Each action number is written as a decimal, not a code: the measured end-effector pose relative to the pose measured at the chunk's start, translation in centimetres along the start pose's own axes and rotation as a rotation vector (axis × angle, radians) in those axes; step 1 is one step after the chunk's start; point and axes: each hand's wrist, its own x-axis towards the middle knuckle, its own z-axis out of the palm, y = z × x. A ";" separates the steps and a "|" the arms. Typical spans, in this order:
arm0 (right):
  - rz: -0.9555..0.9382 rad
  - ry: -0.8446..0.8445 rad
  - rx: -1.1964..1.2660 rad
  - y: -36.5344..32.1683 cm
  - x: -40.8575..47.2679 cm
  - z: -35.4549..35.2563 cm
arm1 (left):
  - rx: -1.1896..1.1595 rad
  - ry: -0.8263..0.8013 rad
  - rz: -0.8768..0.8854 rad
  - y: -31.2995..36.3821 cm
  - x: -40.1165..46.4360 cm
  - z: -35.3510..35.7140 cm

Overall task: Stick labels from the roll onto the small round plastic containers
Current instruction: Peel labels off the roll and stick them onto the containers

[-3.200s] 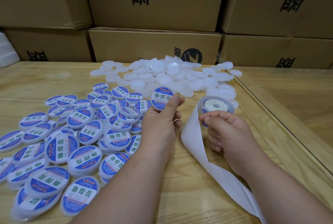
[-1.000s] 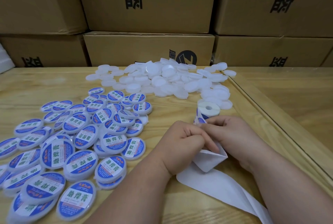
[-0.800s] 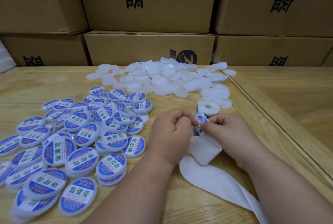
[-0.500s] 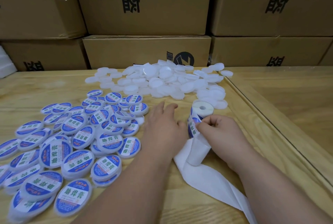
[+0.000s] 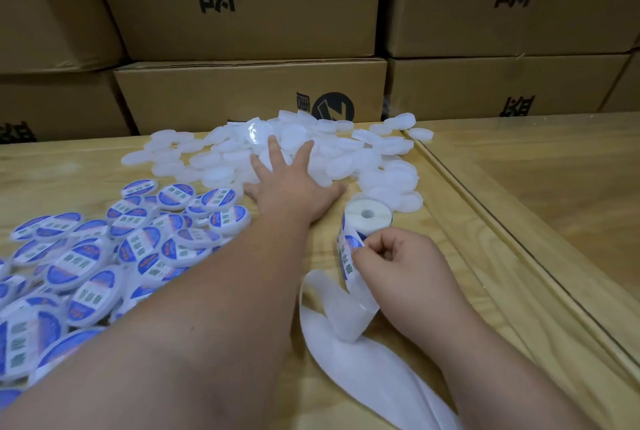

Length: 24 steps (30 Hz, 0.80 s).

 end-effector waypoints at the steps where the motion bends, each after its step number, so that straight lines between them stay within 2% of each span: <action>1: -0.004 0.000 0.005 0.0 0.0 0.0 | 0.015 -0.018 -0.007 0.2 0.8 0.0; 4: -0.011 -0.003 0.006 0.0 0.2 0.0 | 0.070 -0.050 0.006 0.4 2.2 0.3; 7: -0.003 -0.006 0.001 0.0 0.3 -0.1 | 0.094 -0.014 0.080 0.4 1.9 0.6; 15: 0.019 0.007 0.012 -0.5 0.3 -0.2 | -0.026 -0.018 0.236 -0.4 -4.1 -0.6; 24: 0.070 -0.065 0.008 -1.1 -0.6 -1.3 | -0.083 0.049 0.239 -2.7 -11.4 -1.4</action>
